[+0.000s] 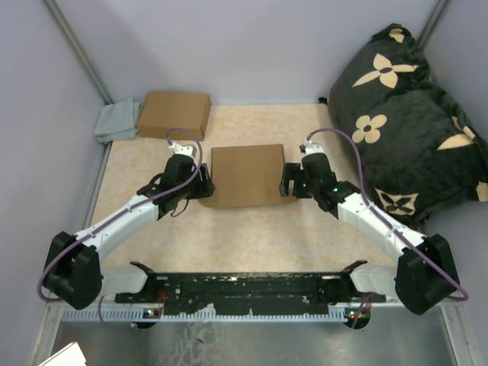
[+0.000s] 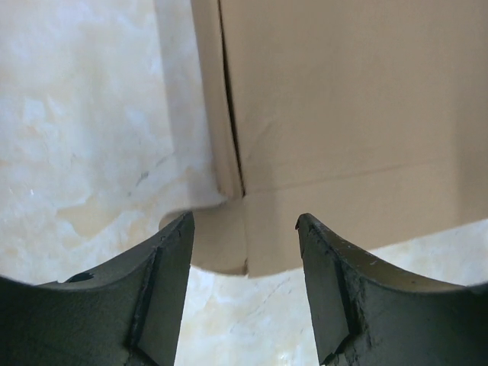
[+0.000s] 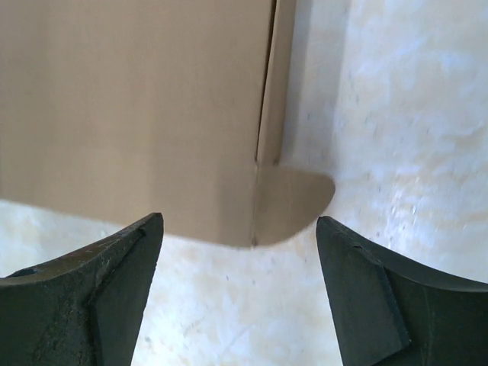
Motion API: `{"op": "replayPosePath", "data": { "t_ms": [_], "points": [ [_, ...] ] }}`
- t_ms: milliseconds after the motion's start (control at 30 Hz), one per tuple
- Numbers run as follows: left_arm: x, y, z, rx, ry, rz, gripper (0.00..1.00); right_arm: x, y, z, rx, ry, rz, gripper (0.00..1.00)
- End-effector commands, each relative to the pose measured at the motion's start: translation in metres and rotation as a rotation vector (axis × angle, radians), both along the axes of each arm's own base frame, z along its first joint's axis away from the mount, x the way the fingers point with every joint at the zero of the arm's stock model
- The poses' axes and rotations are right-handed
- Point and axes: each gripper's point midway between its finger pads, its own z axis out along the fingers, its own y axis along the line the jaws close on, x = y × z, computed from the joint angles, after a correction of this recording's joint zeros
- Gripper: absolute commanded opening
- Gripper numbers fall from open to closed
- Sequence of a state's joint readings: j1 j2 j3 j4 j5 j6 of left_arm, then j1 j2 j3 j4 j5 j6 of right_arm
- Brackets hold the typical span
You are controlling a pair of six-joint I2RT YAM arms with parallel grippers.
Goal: Fold the paper box
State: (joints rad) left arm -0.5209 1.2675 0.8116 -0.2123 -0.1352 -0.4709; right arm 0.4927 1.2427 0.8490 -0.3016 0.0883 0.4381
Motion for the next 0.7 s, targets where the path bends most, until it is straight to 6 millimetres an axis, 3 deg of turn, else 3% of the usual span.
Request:
{"op": "replayPosePath", "data": {
  "t_ms": [0, 200, 433, 667],
  "points": [
    [-0.025, -0.001, -0.021, -0.023, 0.060, -0.051, 0.63, -0.025, 0.005, -0.011, 0.036, -0.002, 0.039, 0.82],
    [-0.027, -0.005, -0.026, -0.029, 0.055, -0.082, 0.63, -0.026, 0.003, -0.020, 0.022, -0.009, 0.042, 0.82],
    [-0.029, -0.012, -0.032, -0.035, 0.077, -0.121, 0.63, -0.018, 0.012, -0.021, 0.027, -0.022, 0.081, 0.83],
    [-0.025, -0.005, -0.034, 0.005, 0.070, -0.096, 0.63, -0.008, 0.016, -0.028, 0.005, -0.015, 0.088, 0.83]
  ]
}}
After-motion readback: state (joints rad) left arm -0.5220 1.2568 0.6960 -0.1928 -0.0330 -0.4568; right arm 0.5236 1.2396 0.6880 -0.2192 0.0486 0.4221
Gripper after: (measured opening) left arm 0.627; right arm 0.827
